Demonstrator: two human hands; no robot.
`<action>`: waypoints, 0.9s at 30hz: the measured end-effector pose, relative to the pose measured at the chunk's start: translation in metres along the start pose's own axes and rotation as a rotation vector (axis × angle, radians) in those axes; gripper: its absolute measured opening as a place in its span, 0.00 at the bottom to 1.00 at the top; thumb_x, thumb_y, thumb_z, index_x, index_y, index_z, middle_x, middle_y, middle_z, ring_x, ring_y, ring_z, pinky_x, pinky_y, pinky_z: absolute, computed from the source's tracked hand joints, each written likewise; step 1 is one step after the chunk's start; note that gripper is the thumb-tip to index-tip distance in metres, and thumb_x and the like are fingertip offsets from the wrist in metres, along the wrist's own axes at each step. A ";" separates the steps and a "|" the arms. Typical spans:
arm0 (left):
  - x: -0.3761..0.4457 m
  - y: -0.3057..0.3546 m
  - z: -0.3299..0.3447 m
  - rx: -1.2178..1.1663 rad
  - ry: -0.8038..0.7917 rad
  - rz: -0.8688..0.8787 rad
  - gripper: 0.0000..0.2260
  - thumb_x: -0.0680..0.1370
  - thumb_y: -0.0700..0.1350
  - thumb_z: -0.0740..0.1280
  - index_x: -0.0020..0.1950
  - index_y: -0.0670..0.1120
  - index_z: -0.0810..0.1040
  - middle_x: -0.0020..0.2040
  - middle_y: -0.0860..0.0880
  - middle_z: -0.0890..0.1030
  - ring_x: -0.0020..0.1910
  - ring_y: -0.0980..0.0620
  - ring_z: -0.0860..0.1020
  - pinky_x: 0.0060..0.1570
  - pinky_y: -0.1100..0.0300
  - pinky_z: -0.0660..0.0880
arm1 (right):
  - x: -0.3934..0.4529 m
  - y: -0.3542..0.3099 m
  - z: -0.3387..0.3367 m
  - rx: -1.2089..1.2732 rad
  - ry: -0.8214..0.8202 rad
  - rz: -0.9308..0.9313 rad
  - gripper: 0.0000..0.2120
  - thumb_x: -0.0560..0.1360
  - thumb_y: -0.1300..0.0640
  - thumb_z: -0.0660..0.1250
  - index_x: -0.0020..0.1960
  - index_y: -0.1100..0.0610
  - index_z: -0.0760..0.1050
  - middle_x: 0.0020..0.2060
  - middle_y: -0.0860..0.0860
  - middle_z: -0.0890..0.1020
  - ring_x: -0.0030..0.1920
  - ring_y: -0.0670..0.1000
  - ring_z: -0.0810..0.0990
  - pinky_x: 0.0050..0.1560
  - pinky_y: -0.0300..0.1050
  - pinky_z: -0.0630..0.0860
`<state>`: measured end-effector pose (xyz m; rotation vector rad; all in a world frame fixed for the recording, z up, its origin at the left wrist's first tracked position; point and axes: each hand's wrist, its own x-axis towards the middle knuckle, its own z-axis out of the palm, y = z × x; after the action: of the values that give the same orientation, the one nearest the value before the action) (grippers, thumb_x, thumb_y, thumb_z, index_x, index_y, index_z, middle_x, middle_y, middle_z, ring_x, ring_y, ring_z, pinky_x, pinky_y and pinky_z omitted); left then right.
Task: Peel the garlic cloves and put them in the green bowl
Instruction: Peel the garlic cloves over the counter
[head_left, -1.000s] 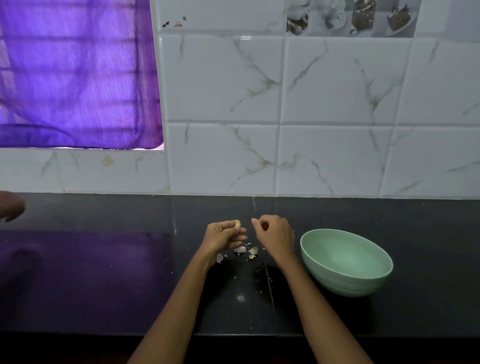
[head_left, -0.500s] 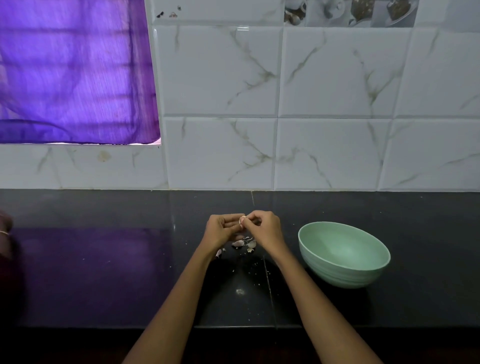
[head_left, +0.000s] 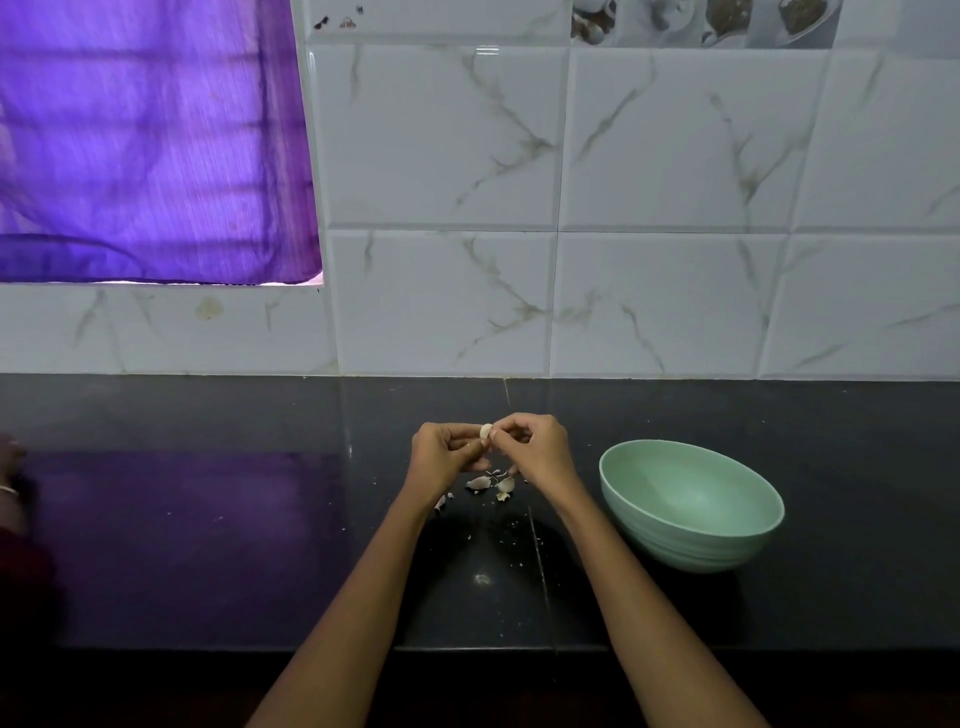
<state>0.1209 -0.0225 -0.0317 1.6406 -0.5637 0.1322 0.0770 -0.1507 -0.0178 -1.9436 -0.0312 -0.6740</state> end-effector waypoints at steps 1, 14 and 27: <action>0.000 0.000 0.000 -0.010 0.005 -0.005 0.09 0.73 0.34 0.69 0.52 0.39 0.82 0.36 0.49 0.84 0.31 0.55 0.82 0.37 0.64 0.80 | 0.000 0.000 0.000 0.022 0.010 0.006 0.05 0.70 0.63 0.68 0.39 0.57 0.81 0.30 0.47 0.81 0.31 0.43 0.78 0.29 0.41 0.78; -0.002 0.007 -0.001 -0.199 -0.062 -0.085 0.08 0.74 0.36 0.68 0.53 0.39 0.81 0.39 0.44 0.84 0.35 0.53 0.82 0.38 0.63 0.81 | 0.001 0.001 0.001 0.170 0.078 -0.006 0.03 0.70 0.64 0.71 0.44 0.61 0.80 0.35 0.54 0.82 0.31 0.47 0.79 0.24 0.35 0.73; -0.004 0.011 -0.001 -0.365 0.023 -0.152 0.05 0.77 0.35 0.64 0.45 0.38 0.80 0.31 0.48 0.83 0.32 0.56 0.82 0.36 0.66 0.80 | 0.000 -0.001 0.003 0.106 0.071 -0.110 0.01 0.69 0.62 0.73 0.40 0.59 0.81 0.32 0.46 0.81 0.34 0.39 0.79 0.30 0.30 0.74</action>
<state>0.1134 -0.0212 -0.0232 1.3180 -0.4160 -0.0618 0.0785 -0.1476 -0.0180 -1.8252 -0.1278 -0.7979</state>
